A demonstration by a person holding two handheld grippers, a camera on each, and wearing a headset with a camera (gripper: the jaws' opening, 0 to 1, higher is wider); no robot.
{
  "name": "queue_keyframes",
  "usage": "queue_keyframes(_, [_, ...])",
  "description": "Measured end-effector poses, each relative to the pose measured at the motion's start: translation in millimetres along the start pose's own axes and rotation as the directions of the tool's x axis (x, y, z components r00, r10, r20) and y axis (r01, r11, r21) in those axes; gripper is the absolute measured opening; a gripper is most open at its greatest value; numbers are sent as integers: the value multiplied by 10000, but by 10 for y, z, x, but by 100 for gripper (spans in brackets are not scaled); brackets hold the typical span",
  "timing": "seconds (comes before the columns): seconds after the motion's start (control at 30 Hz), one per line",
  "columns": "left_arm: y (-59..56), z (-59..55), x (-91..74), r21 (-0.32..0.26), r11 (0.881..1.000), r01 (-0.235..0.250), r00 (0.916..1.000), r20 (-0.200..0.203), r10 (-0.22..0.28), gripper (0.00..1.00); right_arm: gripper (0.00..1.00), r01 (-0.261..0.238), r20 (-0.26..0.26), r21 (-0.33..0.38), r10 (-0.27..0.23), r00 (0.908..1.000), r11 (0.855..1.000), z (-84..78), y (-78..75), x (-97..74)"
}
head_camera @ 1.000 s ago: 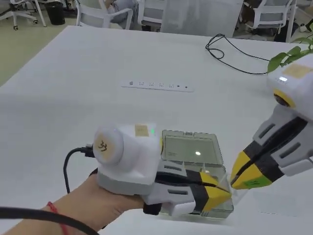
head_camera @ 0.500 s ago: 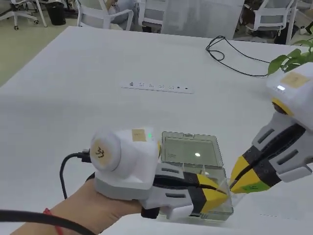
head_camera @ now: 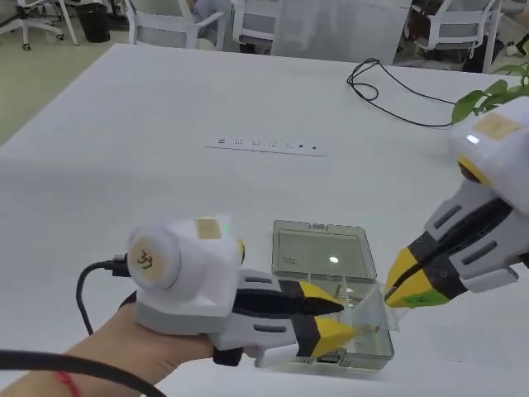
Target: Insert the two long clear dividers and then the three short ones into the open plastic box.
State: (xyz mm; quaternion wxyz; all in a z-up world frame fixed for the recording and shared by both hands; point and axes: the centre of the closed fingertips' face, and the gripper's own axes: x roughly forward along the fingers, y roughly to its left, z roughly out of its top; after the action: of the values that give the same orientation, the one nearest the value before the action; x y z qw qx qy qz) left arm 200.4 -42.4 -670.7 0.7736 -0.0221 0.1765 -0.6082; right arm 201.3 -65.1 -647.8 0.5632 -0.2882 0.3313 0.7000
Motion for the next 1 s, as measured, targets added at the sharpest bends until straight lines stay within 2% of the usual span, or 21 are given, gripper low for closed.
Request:
queue_keyframes(0.4, [221,-205,-185,-117,9953,-966,9939,-545,958,41,3,672,-225,-186,-676,9975,9976,-4,-204,120])
queue_keyframes(0.67, [301,-316,-265,130,9916,-1290,9869,-956,1296,58,3,1052,-323,-303,-1062,9938,9940,46,-342,238])
queue_keyframes(0.9, [366,-439,-326,431,9867,-1566,9773,-1375,1611,74,3,1362,-350,-334,-1374,9899,9901,42,-499,381])
queue_keyframes(1.0, [393,-452,-342,531,9846,-1663,9756,-1360,1721,82,3,1470,-368,-360,-1483,9883,9885,48,-548,440])
